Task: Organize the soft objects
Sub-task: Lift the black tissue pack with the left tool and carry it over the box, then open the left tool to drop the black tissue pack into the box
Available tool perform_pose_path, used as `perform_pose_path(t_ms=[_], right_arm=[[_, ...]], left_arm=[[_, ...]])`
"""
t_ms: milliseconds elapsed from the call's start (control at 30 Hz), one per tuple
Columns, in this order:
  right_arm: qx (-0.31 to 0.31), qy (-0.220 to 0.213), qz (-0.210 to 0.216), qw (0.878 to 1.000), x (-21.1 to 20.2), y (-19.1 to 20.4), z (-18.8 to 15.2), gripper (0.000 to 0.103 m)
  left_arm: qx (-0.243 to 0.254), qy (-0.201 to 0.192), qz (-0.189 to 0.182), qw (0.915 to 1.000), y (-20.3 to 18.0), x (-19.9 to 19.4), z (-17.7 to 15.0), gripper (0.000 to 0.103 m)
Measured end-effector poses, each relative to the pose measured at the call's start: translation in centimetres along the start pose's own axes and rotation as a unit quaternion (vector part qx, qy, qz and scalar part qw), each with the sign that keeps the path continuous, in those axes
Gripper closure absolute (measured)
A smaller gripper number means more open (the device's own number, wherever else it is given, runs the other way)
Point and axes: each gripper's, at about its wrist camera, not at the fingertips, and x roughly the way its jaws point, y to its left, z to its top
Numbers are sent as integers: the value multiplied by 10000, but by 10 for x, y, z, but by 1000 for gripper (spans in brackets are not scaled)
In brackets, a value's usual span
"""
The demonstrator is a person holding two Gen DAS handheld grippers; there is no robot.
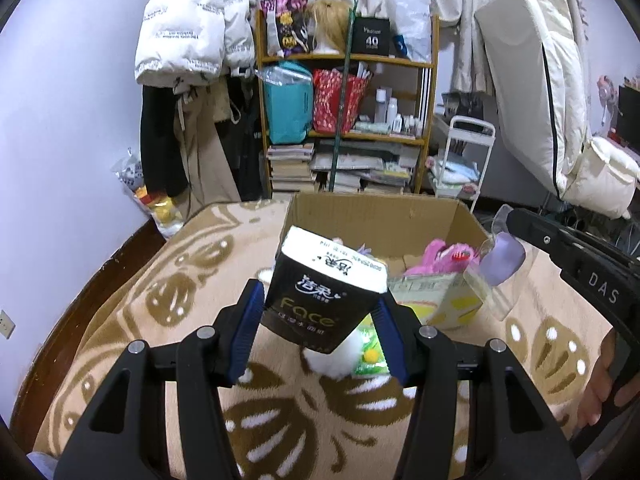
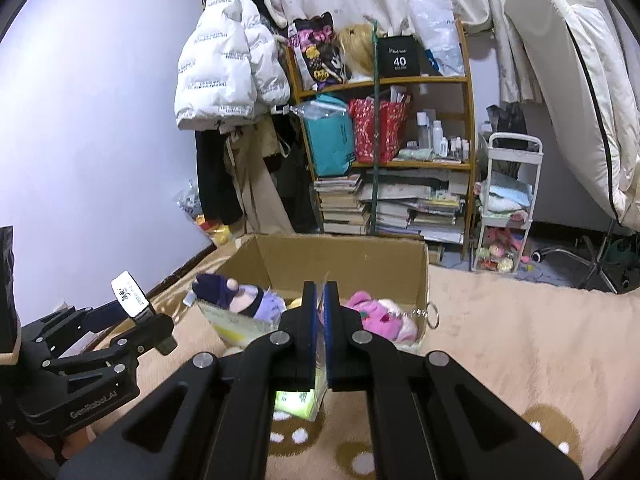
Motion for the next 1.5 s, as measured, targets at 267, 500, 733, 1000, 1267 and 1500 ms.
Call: perform_pose_path(t_ms=[267, 500, 733, 1000, 1267, 1500], right_arm=[[-94, -253, 8, 9996, -1, -1, 14, 99], [-178, -437, 56, 9989, 2, 1, 27, 99], [-249, -542, 88, 9982, 12, -3, 39, 99], [-254, -587, 135, 9979, 25, -13, 48, 99], [-19, -565, 440, 9974, 47, -32, 52, 99], [223, -437, 653, 9967, 66, -41, 41, 99]], left_arm=[[83, -496, 17, 9987, -5, -10, 7, 50], [231, -762, 1, 9968, -15, -6, 20, 50], [214, -1032, -41, 9944, -15, 3, 42, 50], [186, -1095, -114, 9937, -11, 26, 64, 51], [238, -1096, -172, 9935, -13, 50, 65, 50], [254, -674, -282, 9970, -13, 80, 56, 51]])
